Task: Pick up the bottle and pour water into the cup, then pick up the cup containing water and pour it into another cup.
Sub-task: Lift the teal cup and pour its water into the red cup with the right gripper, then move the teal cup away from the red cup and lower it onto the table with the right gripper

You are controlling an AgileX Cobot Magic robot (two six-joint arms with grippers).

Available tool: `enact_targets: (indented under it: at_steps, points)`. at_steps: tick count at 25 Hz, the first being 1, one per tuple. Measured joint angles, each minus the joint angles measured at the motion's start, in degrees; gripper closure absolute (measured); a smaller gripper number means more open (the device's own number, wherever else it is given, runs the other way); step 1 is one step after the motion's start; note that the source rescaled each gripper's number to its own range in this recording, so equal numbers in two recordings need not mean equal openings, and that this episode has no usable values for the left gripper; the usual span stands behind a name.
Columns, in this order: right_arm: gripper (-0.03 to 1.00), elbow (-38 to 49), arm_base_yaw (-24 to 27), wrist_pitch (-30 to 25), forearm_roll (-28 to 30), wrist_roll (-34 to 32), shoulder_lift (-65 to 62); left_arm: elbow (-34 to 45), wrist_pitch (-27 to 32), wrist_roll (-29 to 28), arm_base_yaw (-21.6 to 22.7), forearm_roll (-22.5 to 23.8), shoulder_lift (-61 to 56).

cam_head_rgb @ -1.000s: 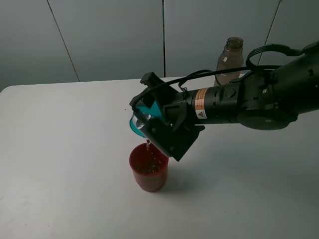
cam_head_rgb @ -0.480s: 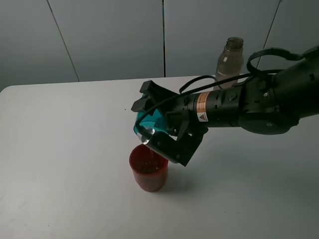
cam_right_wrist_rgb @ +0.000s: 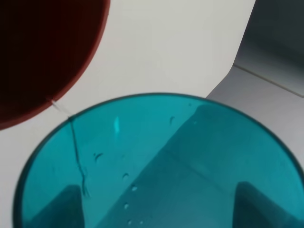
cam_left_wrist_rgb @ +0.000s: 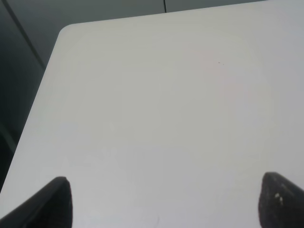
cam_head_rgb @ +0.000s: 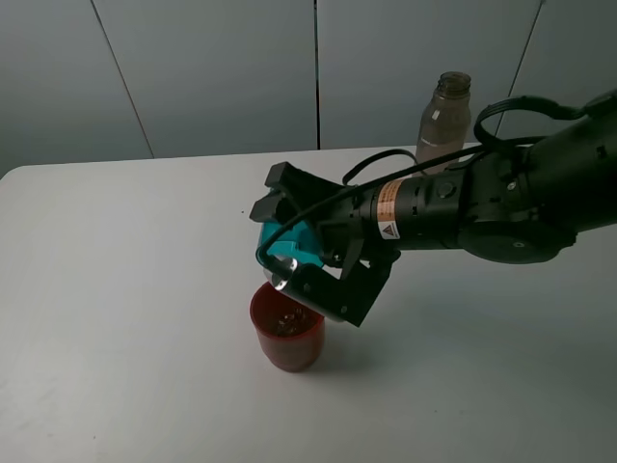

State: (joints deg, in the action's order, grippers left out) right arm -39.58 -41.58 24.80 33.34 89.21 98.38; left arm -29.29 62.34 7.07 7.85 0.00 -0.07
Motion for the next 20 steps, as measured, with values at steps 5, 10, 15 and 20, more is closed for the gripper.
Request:
enact_targets:
  at_steps: [5,10,15,20]
  points:
    - [0.91,0.0,0.0,5.5,-4.4,-11.6,0.0,0.0,0.0,0.0,0.0,0.0,0.0]
    - [0.91,-2.0,0.7,8.5,-5.9,-35.5,0.0,0.0,0.0,0.0,0.0,0.0,0.0]
    - [0.91,-5.5,5.9,11.3,-1.6,-65.7,0.1,0.0,0.0,0.0,0.0,0.0,0.0]
    - [0.91,-6.5,12.7,17.6,0.6,-87.4,1.9,0.0,0.0,0.0,0.0,0.0,0.0]
